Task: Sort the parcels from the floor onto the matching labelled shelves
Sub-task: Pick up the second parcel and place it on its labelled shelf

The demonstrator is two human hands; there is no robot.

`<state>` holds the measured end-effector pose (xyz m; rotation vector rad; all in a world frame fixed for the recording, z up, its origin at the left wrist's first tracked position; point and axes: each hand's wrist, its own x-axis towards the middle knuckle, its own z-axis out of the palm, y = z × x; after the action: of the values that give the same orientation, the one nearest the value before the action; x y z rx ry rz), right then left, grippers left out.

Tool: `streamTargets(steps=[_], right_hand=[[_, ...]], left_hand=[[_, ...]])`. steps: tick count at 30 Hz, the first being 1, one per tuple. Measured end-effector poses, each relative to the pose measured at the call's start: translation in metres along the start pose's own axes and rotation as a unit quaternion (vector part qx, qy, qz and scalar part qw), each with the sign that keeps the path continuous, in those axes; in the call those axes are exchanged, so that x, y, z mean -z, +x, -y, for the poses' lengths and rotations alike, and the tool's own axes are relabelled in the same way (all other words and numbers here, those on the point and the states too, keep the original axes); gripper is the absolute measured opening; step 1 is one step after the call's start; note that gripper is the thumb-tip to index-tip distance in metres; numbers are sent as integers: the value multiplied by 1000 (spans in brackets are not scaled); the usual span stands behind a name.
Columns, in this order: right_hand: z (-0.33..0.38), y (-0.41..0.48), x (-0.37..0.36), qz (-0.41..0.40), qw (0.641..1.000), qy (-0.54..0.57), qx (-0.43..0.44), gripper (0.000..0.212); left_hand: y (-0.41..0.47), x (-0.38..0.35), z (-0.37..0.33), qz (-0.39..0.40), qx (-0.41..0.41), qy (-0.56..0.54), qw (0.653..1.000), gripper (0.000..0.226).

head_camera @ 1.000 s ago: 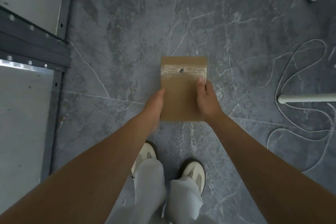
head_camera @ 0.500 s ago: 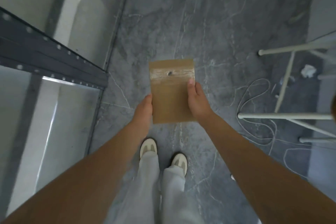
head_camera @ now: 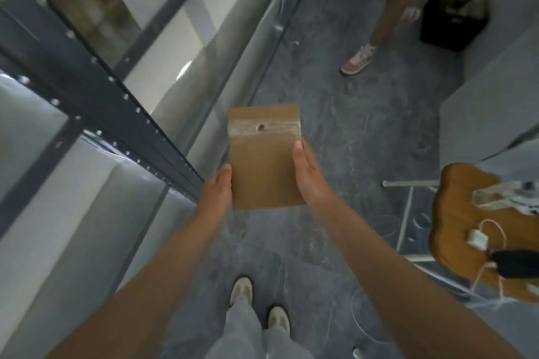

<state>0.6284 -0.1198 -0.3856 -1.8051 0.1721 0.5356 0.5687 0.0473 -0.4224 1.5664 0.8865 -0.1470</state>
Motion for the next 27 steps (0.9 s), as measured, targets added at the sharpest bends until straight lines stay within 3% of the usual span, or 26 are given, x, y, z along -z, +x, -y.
streamTargets(steps=[6, 10, 13, 20, 27], right_hand=[[108, -56, 23, 25, 993, 13, 117, 50], [155, -93, 27, 28, 982, 19, 188, 59], [179, -122, 28, 22, 970, 55, 235, 46], [233, -182, 12, 63, 946, 126, 293, 33], [262, -231, -39, 87, 936, 106, 325, 31]], left_hand=[[-85, 51, -94, -48, -111, 5, 993, 29], [-147, 75, -141, -111, -165, -14, 980, 37], [-195, 88, -167, -125, -207, -15, 970, 45], [-275, 133, -199, -155, -274, -117, 942, 43], [-316, 198, -186, -169, -289, -160, 929, 27]])
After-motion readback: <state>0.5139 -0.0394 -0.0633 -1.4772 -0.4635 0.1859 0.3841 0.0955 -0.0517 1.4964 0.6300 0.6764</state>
